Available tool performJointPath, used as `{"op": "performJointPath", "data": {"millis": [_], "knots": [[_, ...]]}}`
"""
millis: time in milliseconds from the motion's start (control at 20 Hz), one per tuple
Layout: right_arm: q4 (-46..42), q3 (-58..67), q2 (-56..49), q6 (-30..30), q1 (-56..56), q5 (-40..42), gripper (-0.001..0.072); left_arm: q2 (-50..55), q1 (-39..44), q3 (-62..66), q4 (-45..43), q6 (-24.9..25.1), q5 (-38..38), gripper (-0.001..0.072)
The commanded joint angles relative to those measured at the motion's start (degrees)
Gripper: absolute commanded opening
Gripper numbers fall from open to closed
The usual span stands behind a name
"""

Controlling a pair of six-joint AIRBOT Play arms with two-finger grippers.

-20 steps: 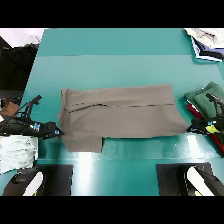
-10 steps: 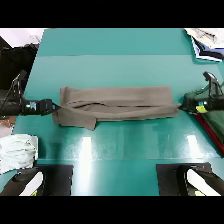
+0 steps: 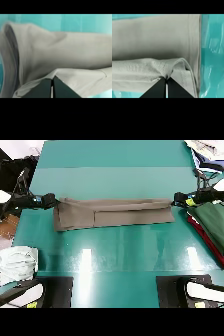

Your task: Fold the shirts.

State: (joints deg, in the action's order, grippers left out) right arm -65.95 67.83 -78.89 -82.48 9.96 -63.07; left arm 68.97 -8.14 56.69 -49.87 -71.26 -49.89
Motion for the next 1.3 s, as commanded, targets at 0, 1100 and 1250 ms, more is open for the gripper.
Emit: {"op": "performJointPath", "data": {"millis": [0,1100,1250], "knots": [[0.3,4.0,-5.6,-0.7,-0.2,-0.2,0.0013,7.5,-0.1,5.2,4.1,4.5,1.6,0.0027],[16.7,7.2,-19.0,12.5,14.3,-15.5,0.0469,12.3,-0.1,9.7,8.8,5.6,-14.2,0.0027],[16.4,11.0,-22.0,12.5,11.6,-15.4,0.0469,12.3,-0.1,9.7,8.8,5.6,-14.7,0.0027]]}}
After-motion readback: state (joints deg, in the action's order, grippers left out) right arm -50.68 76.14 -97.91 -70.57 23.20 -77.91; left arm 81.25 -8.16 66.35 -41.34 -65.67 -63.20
